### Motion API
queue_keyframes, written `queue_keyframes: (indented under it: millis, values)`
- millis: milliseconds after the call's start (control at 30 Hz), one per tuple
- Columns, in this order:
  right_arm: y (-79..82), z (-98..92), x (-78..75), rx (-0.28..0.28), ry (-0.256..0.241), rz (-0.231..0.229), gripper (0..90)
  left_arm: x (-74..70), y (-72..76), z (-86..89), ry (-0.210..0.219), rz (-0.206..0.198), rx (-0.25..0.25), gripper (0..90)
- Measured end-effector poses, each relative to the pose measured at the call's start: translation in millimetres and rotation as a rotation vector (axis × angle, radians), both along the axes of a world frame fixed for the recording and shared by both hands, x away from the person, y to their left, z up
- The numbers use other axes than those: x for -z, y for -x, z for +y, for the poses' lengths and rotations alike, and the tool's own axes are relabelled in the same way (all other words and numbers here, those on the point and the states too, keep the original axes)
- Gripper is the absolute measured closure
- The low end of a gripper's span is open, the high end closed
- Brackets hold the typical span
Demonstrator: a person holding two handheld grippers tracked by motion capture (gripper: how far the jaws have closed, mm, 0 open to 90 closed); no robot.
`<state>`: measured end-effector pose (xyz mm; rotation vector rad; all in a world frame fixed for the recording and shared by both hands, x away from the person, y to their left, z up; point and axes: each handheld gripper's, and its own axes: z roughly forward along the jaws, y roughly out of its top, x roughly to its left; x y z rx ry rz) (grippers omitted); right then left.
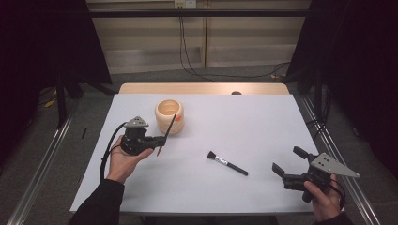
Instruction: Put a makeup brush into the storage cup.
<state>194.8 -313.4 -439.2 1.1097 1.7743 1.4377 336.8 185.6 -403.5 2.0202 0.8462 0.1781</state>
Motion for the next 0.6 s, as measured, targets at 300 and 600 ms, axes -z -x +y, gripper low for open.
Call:
queue_keyframes:
  millis: [300,600]
  values:
    - [-0.1,-0.1,0.0,0.001,0.0,0.0,0.0,-5.3,8.8,4.5,0.082,-0.101,-0.012,83.6]
    - [0.1,0.1,0.0,0.003,-0.005,0.002,0.0,-12.6,20.8,8.4,0.18,-0.183,-0.061,83.6]
